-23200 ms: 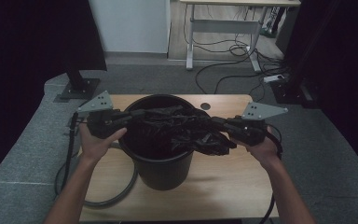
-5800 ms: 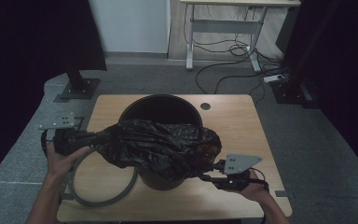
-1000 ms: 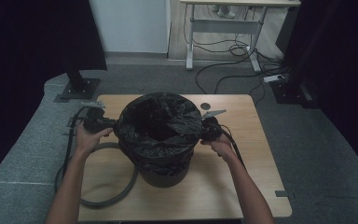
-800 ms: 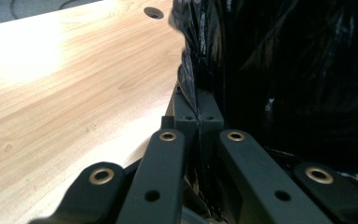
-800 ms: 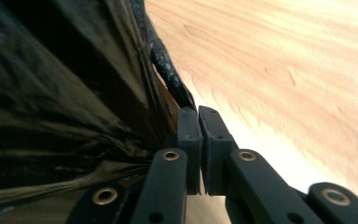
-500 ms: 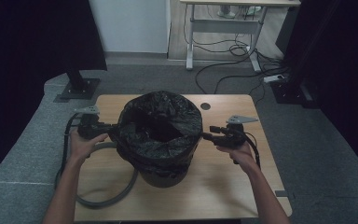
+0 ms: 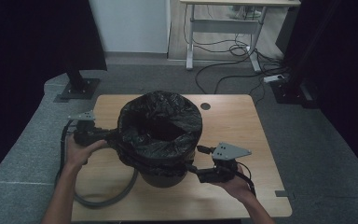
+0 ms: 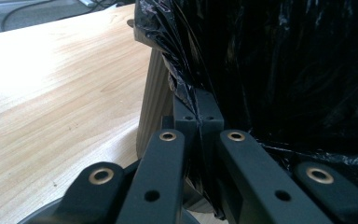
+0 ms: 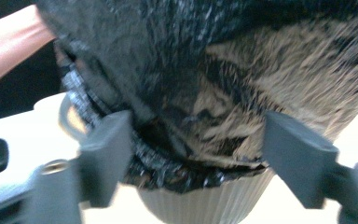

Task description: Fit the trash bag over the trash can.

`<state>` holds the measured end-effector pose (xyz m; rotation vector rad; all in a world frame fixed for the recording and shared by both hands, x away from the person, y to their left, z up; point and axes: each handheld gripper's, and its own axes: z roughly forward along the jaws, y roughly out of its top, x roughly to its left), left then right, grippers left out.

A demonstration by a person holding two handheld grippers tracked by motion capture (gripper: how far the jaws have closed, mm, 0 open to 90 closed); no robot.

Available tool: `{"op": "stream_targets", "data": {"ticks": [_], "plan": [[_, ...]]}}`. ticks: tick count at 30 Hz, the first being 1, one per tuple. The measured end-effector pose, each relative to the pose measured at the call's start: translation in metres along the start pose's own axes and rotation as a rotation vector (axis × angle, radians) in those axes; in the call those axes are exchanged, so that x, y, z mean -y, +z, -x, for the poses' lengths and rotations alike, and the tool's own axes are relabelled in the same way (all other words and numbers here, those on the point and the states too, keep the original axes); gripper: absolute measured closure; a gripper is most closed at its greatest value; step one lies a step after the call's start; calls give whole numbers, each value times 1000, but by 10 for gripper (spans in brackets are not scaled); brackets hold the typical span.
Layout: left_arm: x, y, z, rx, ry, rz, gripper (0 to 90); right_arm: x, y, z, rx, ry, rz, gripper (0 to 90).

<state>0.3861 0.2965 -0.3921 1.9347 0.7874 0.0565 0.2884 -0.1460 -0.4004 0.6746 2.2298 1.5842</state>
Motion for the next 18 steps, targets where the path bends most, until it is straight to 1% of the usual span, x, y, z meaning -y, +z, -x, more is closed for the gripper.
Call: {"op": "stream_targets", "data": {"ticks": [1,3,4,5,7,8,9,10,11,13,15,17,18], "plan": [[0,0,0,2,1,0,897,1,0,0,-9,-11,12,456],[0,-1,0,3,3,-1,897,3,0,-2,6,-51,19,576],[0,-1,0,5,5,1,897,4,0,-1,9,-60,23,622],[1,-1,0,8,5,3,897,5,1,-1,23,-63,27,670],[1,-1,1,13,10,3,897,6,2,-1,27,-65,37,746],[1,0,1,14,12,3,897,7,3,-1,41,-69,40,779],[2,1,2,19,12,4,897,7,4,-1,49,-75,43,832],[2,1,2,22,12,5,897,8,4,-1,47,-79,47,879],[2,2,2,24,13,6,897,9,5,-2,42,-79,48,894],[4,3,3,25,11,7,897,12,6,-3,50,-89,52,897],[5,2,3,21,12,6,897,16,7,-3,37,-86,59,898],[8,3,2,13,10,1,897,23,8,-2,37,-92,48,898],[9,3,2,6,8,-5,897,28,9,-1,34,-88,34,899]]}}
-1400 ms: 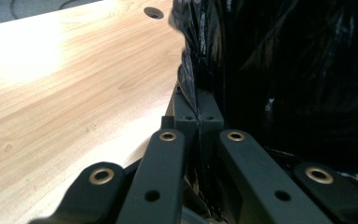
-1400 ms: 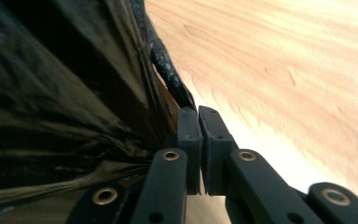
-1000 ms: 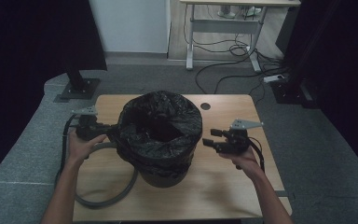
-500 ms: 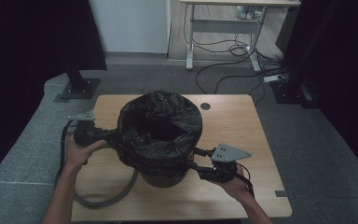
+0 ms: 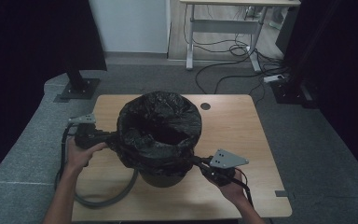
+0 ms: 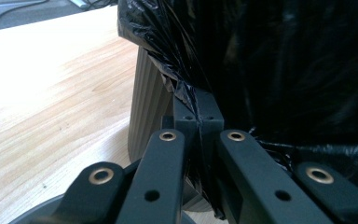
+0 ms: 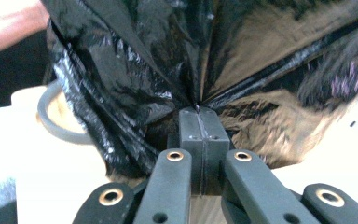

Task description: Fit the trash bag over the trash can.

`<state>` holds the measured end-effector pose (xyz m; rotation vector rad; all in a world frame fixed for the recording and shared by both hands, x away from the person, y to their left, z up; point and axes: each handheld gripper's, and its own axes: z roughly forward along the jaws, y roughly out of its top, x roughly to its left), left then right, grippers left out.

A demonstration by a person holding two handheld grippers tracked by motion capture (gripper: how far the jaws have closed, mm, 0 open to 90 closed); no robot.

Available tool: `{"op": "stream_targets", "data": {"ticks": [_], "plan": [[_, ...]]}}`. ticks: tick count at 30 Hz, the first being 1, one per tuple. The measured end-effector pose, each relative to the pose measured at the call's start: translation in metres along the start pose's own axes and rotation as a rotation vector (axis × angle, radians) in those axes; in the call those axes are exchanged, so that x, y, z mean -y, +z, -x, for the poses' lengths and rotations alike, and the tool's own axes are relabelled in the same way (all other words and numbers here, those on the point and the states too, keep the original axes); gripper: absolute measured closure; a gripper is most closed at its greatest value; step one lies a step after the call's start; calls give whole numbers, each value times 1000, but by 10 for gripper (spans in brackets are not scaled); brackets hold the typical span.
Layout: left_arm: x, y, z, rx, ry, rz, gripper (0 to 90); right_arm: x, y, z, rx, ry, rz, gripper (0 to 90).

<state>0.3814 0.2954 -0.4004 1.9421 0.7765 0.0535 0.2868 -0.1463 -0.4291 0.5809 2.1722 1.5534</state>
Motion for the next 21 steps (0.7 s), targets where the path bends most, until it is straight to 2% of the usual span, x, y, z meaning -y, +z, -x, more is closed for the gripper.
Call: {"op": "stream_targets", "data": {"ticks": [2,5,9,12,14,16,17,18,21], "plan": [[3,1,-1,-1,-5,-7,897,12,3,2,-1,2,-34,899],[6,4,-3,-5,-11,-15,897,28,9,9,-10,38,-77,899],[8,8,-3,-20,-13,-37,897,40,18,14,-4,39,-135,898],[9,8,-3,-26,-8,-43,895,43,21,17,-13,50,-139,897],[9,5,-2,-47,2,-28,865,42,19,19,-17,48,-136,879],[10,-3,0,-78,16,11,718,39,14,19,-11,38,-130,622],[10,-7,2,-93,19,20,645,36,9,19,-10,39,-117,552],[11,-11,3,-108,21,29,577,33,2,21,-16,45,-92,506],[11,-22,9,-139,41,57,466,14,-22,30,-32,70,-39,395]]}}
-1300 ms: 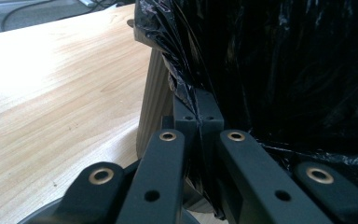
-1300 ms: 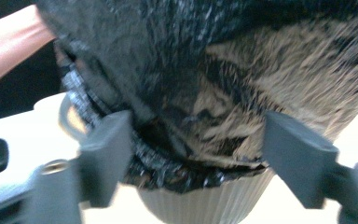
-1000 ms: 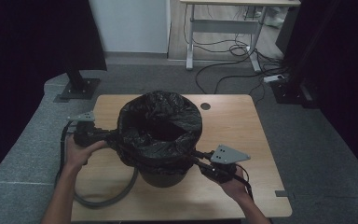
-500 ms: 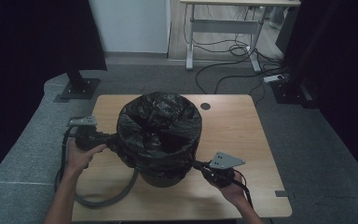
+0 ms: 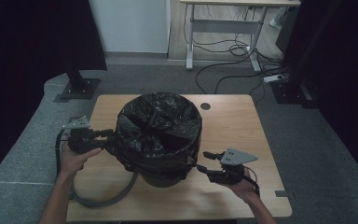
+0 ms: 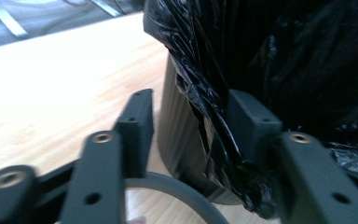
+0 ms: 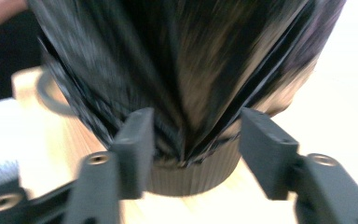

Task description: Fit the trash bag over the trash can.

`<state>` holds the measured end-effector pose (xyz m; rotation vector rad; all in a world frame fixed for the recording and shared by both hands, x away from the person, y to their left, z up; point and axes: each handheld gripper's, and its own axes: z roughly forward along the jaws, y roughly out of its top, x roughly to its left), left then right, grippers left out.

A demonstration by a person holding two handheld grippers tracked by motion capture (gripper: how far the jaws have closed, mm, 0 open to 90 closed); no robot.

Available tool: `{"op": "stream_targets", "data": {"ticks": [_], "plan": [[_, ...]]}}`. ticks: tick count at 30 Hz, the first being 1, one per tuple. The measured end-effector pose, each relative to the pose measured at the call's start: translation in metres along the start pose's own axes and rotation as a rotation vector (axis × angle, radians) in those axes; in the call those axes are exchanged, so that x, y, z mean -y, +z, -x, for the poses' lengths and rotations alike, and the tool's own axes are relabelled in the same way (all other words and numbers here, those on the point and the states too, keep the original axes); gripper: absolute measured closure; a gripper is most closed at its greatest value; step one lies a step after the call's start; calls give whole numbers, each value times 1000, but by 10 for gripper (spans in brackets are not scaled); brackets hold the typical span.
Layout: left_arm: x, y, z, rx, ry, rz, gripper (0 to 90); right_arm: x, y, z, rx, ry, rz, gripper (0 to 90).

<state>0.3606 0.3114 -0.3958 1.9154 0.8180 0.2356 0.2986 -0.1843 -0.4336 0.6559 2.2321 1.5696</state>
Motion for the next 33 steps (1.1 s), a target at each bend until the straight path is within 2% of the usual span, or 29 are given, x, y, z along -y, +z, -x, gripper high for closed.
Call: {"op": "stream_targets", "data": {"ticks": [3,6,7,9,11,13,16,19,25,27,33], "plan": [[-2,-10,4,-6,22,23,393,-30,-22,8,-20,-13,35,367],[-4,-18,6,4,33,40,320,-67,-35,13,-35,-37,34,367],[-5,-19,7,5,37,42,295,-80,-37,15,-48,-44,29,367],[-5,-22,7,21,52,41,223,-103,-37,19,-43,-57,18,363],[-3,-24,8,18,63,29,180,-123,-34,21,-49,-59,3,364],[-1,-23,8,5,67,21,165,-136,-29,20,-33,-61,-19,365],[0,-24,8,9,58,34,173,-149,-17,18,-39,-75,-37,380],[-2,-24,9,12,54,22,174,-161,1,17,-64,-79,-68,382],[-6,-26,12,5,57,27,183,-202,51,19,-132,-82,-158,395],[-6,-28,13,6,58,30,184,-213,70,20,-141,-71,-189,395],[-5,-32,12,17,62,23,184,-224,121,21,-163,-65,-260,404]]}}
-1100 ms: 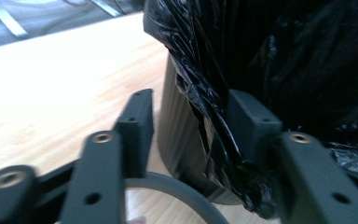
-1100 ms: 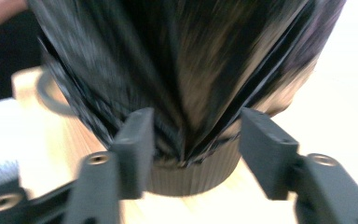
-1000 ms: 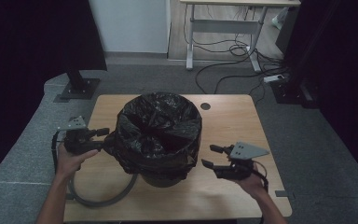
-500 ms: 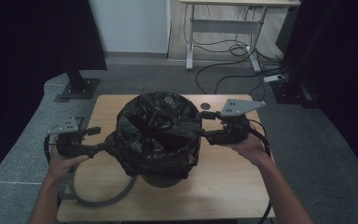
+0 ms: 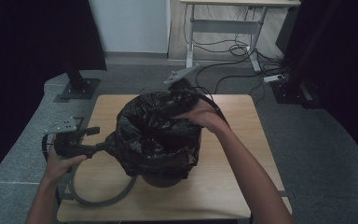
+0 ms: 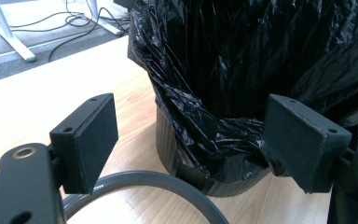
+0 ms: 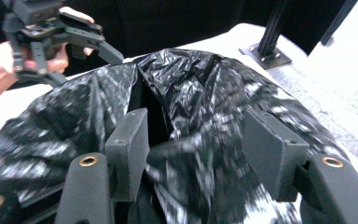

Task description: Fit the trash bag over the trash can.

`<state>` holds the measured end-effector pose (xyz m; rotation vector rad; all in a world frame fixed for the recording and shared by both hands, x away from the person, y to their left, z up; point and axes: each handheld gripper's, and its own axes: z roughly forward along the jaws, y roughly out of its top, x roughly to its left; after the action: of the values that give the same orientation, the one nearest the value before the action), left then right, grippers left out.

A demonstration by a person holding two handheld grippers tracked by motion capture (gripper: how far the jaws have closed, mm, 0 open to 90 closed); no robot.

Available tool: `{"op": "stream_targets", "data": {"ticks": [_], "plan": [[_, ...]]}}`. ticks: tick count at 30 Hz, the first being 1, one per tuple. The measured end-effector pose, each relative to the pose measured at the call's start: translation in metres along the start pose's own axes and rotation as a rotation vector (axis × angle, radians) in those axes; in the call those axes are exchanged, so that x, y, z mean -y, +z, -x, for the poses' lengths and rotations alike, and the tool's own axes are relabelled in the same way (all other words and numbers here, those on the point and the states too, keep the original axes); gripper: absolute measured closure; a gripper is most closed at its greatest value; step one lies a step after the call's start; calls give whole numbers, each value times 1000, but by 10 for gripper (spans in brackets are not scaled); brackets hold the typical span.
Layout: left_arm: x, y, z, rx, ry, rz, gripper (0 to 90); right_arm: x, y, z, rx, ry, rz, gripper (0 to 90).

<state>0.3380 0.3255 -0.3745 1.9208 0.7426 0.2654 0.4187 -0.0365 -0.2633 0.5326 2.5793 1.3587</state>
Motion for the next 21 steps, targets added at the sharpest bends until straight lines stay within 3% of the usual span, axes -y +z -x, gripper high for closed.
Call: {"op": "stream_targets", "data": {"ticks": [5,11,21], "plan": [[0,-2,0,-2,6,0,185,-7,29,1,-23,-5,-37,433],[2,-4,0,-7,8,1,188,1,55,1,-22,-44,-115,460],[6,-5,-3,-10,-2,2,191,14,77,0,-63,-54,-151,420]]}}
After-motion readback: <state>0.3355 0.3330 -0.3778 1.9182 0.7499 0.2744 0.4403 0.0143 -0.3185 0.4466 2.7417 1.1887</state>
